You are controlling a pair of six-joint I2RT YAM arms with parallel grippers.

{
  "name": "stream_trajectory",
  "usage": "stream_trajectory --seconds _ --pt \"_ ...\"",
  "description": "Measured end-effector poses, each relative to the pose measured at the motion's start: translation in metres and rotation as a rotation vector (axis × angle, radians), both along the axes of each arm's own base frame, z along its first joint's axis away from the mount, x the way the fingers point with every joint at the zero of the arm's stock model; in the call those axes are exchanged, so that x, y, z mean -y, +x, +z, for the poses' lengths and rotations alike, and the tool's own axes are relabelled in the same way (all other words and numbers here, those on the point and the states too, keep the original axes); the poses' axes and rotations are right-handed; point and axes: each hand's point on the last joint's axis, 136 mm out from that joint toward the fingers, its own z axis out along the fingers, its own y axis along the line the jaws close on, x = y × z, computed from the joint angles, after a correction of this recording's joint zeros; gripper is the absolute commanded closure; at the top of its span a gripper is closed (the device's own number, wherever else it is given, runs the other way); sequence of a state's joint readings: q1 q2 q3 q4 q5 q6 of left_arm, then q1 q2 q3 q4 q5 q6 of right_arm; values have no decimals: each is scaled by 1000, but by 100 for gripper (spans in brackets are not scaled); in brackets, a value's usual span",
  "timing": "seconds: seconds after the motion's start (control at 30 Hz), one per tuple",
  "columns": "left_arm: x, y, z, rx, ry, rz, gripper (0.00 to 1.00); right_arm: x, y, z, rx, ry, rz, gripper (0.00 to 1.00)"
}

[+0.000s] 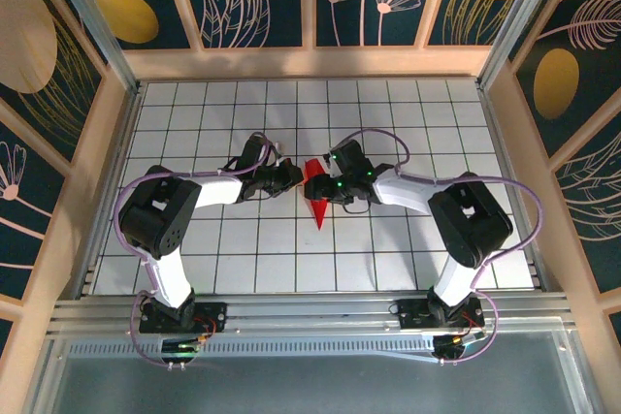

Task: Fold a paper plane with a square sheet of paper (fold left side to right side)
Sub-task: Pick up the paper plane at the center of the table.

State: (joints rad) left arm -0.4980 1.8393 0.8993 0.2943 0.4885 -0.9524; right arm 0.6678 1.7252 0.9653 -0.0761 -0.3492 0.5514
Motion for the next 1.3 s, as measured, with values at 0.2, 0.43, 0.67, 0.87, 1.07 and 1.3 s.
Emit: stream_trajectory --seconds 0.2,0.43,0.67,0.87,1.07,1.3 --pt "0 0 0 0 -1 -1 100 1 3 -9 -13 -33 -7 47" --pt "0 0 0 0 -1 -1 100 4 1 -15 -20 -78 0 63" --pt "0 0 0 0 0 0 100 8 0 -18 -26 -107 -7 75" --pt "0 0 0 0 0 -1 100 6 -3 -26 -42 -135 2 78" --pt "0 0 0 0 0 -1 100 1 -5 -31 -46 -146 13 80" --pt "0 0 0 0 0 0 100 -1 -5 -38 -54 -178 13 86"
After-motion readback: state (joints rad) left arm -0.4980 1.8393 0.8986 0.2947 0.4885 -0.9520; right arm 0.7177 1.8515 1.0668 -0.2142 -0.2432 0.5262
